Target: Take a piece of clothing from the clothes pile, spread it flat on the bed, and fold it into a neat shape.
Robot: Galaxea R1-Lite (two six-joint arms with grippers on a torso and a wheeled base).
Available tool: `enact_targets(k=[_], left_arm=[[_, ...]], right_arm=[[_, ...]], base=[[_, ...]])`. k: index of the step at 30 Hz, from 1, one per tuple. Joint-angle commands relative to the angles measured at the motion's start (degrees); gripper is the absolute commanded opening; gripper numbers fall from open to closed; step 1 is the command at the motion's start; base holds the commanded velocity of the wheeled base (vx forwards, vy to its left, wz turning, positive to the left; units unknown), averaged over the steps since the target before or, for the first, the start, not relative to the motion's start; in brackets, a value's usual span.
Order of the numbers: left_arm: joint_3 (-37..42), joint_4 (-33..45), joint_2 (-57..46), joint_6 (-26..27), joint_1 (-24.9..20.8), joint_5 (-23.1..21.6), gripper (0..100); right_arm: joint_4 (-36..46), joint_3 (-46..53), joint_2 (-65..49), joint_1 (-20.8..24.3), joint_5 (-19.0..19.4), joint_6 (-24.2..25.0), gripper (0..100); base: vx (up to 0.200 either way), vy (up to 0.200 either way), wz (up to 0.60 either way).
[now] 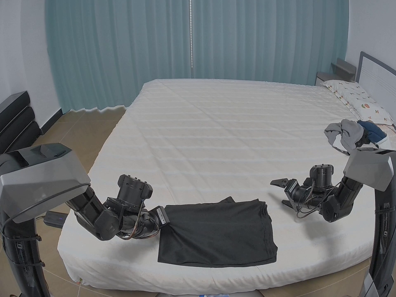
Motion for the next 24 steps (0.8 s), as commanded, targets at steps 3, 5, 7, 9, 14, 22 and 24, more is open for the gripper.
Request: enact_targets(k=[3, 5, 7, 9, 14, 22, 24], left_arm=[[0.12, 0.01, -0.05, -0.02, -0.04, -0.02, 100], [0.12, 0.01, -0.14, -0.02, -0.04, -0.02, 100], [0.03, 0.01, -0.14, -0.02, -0.04, -0.02, 100], [0.03, 0.01, -0.23, -0.02, 0.05, 0.07, 100], [0.56, -0.08, -1.02, 0.42, 0.22, 1.48, 100], [0.82, 0.1, -3.21, 1.65, 1.98, 4.47, 100], [0.73, 0.54, -3.83, 1.65, 2.51, 4.47, 100]], right_arm=[[-0.02, 0.0, 0.04, 0.05, 0.03, 0.01, 100], [-0.02, 0.0, 0.04, 0.05, 0.03, 0.01, 100], [-0.02, 0.0, -0.05, 0.05, 0.03, 0.01, 100], [-0.02, 0.0, -0.05, 0.05, 0.03, 0.09, 100], [-0.11, 1.14, -0.66, 0.05, -0.05, 0.01, 100], [-3.63, 5.27, -3.74, 1.19, -0.32, -0.52, 100], [-3.8, 5.71, -4.27, 1.63, -0.32, -0.52, 100]], base=[[0.0, 0.0, 0.0], [0.0, 0.0, 0.0], [0.0, 0.0, 0.0], [0.0, 0.0, 0.0], [0.0, 0.0, 0.0], [0.0, 0.0, 0.0], [0.0, 0.0, 0.0]])
